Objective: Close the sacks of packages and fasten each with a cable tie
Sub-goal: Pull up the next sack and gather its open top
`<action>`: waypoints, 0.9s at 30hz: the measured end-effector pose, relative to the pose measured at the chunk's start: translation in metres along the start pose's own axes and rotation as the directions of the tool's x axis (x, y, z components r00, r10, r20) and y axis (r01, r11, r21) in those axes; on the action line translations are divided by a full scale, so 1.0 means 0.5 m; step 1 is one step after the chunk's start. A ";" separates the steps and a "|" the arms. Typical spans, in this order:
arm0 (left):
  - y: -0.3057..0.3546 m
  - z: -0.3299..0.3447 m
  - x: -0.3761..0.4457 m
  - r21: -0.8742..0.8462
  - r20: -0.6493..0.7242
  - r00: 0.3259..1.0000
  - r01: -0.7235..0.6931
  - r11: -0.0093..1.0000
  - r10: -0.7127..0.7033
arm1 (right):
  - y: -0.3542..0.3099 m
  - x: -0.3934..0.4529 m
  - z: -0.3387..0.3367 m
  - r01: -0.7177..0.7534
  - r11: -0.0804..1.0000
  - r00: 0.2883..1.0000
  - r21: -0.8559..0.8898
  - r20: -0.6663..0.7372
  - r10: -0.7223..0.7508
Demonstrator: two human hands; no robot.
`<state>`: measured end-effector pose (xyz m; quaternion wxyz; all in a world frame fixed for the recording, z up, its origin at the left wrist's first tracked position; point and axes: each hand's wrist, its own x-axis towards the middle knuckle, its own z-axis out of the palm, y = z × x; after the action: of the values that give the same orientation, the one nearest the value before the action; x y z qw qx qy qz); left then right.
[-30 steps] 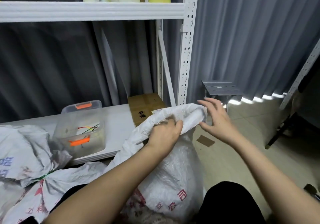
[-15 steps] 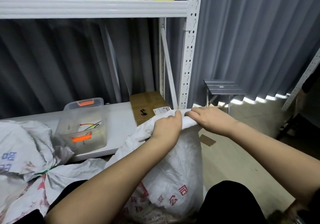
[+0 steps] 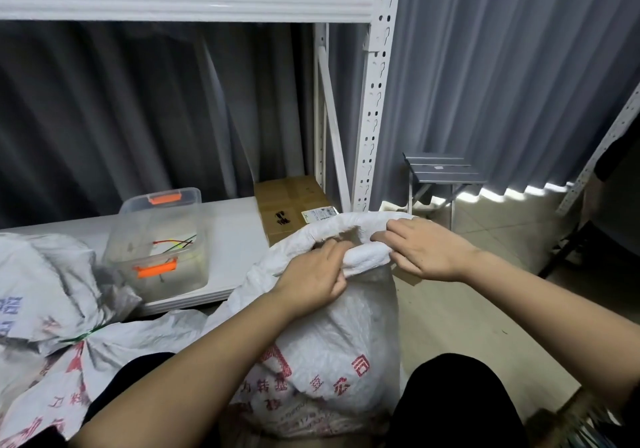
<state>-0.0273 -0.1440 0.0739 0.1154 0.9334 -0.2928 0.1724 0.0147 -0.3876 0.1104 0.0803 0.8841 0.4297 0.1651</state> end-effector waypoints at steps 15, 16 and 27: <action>0.039 0.034 0.011 0.387 -0.198 0.928 -0.222 0.895 0.315 | -0.066 0.011 -0.007 -0.164 0.956 0.958 0.244 0.271 0.096; 0.039 0.034 0.013 0.380 -0.208 0.923 -0.228 0.896 0.323 | -0.073 0.016 -0.001 -0.169 0.949 0.948 0.267 0.307 0.083; -0.034 0.036 -0.088 0.245 0.115 0.959 0.223 0.944 -0.257 | -0.060 -0.026 0.047 -0.064 0.991 0.998 0.116 0.013 0.063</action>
<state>-0.0467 -0.1140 0.0384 0.0054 0.9793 -0.1623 0.1210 -0.0061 -0.3792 0.0770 0.0252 0.9013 0.4099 0.1382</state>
